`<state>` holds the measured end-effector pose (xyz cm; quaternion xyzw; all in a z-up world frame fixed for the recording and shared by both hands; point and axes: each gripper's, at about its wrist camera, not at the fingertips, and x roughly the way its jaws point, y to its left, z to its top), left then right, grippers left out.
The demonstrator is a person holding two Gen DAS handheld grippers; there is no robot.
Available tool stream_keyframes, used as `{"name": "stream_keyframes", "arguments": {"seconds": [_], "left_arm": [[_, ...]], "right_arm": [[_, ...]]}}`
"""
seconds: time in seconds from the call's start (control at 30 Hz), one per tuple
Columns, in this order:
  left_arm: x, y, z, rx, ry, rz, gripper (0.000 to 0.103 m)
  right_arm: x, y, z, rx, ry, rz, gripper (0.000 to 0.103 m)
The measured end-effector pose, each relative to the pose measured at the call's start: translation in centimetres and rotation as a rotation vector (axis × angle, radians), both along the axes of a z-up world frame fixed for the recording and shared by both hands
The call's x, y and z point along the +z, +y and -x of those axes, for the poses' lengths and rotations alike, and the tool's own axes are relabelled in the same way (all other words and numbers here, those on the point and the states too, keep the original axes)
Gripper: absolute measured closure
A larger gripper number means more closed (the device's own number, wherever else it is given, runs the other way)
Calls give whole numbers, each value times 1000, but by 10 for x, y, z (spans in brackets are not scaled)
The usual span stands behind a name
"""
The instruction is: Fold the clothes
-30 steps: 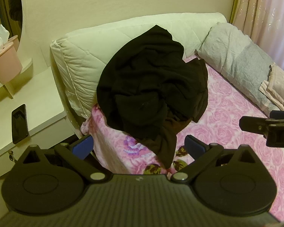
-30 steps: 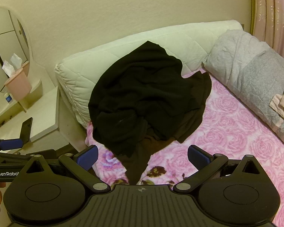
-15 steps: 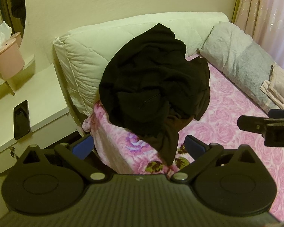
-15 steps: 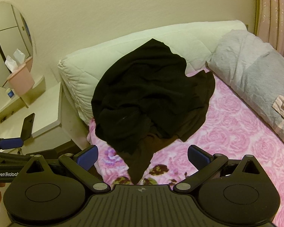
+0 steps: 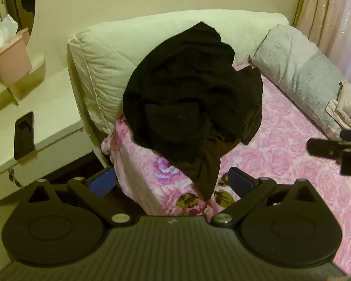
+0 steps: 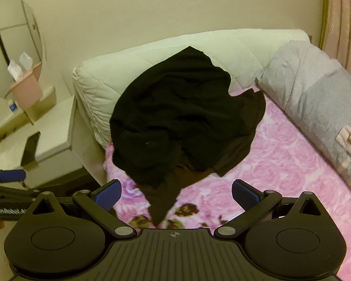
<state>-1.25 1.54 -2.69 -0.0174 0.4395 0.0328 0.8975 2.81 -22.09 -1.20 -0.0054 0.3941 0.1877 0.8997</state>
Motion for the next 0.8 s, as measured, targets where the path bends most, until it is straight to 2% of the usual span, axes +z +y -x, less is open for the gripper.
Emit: {"name": "stream_keyframes", "arguments": {"seconds": [0.13, 0.27, 0.43, 0.6, 0.67, 0.8], "left_arm": [[-10, 5, -7, 2, 12, -26, 5], [-26, 21, -36, -10, 35, -48, 5], [-67, 47, -103, -77, 57, -51, 8], [-122, 63, -181, -167, 75, -39, 10], [-146, 66, -211, -210, 86, -34, 14], [-188, 67, -253, -280, 122, -31, 16]], "right_arm": [[-10, -9, -12, 43, -29, 20, 0], [-23, 1, -41, 92, -76, 41, 0], [-47, 32, -97, 182, -112, 199, 0], [-98, 71, -167, 285, -101, 359, 0], [-124, 86, -197, 328, -104, 426, 0], [-171, 112, -255, 404, -111, 520, 0]]}}
